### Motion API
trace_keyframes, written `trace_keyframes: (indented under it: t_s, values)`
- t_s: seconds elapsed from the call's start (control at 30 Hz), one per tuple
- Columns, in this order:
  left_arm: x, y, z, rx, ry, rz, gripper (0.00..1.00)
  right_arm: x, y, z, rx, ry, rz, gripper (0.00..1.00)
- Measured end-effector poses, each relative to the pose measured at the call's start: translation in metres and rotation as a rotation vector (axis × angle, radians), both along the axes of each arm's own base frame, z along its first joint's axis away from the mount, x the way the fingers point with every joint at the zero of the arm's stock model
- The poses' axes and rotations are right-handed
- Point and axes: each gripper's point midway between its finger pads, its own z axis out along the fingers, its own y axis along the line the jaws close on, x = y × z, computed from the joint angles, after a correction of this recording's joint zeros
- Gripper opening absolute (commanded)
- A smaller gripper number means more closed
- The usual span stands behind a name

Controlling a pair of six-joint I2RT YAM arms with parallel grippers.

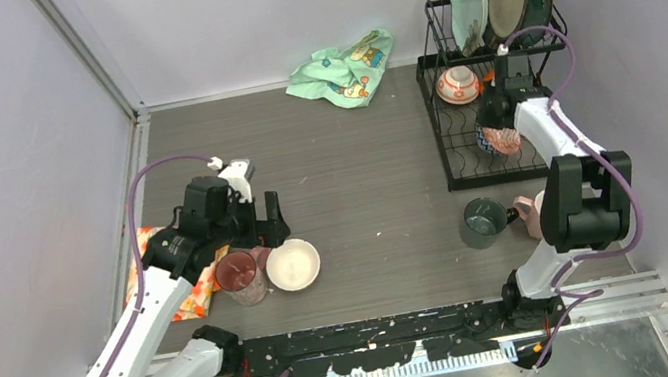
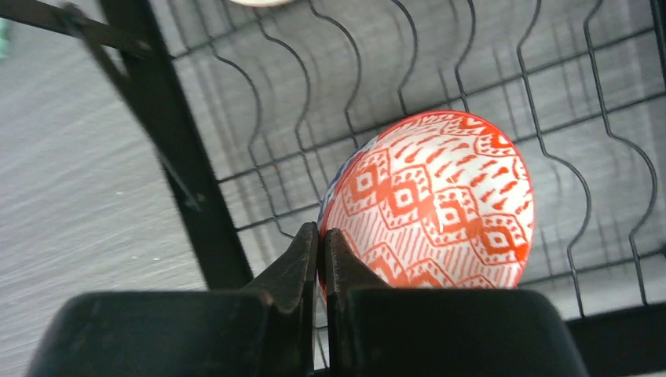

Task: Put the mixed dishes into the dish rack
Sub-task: Pick up the bowl from the dish rack.

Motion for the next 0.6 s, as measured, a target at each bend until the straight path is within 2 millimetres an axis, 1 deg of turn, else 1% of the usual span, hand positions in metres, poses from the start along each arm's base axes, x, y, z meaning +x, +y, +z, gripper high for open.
trace_keyframes:
  t_s: [0.13,0.23,0.33,0.47,0.6]
  values:
    - [0.000,0.000,0.000,0.000,0.001,0.000,1.00,0.010,0.010,0.023,0.179,-0.157,0.002,0.01]
    - [0.000,0.000,-0.001,0.000,0.001,0.000,1.00,0.014,0.010,0.033,0.320,-0.253,-0.022,0.01]
    - [0.000,0.000,-0.001,0.002,0.003,0.000,1.00,0.018,0.007,0.035,0.453,-0.331,-0.051,0.01]
    - [0.000,0.000,-0.003,0.005,0.010,0.000,1.00,0.016,0.009,0.032,0.613,-0.396,-0.080,0.01]
    - [0.001,0.000,-0.004,0.006,0.013,0.000,1.00,0.016,0.012,0.034,0.714,-0.439,-0.082,0.01]
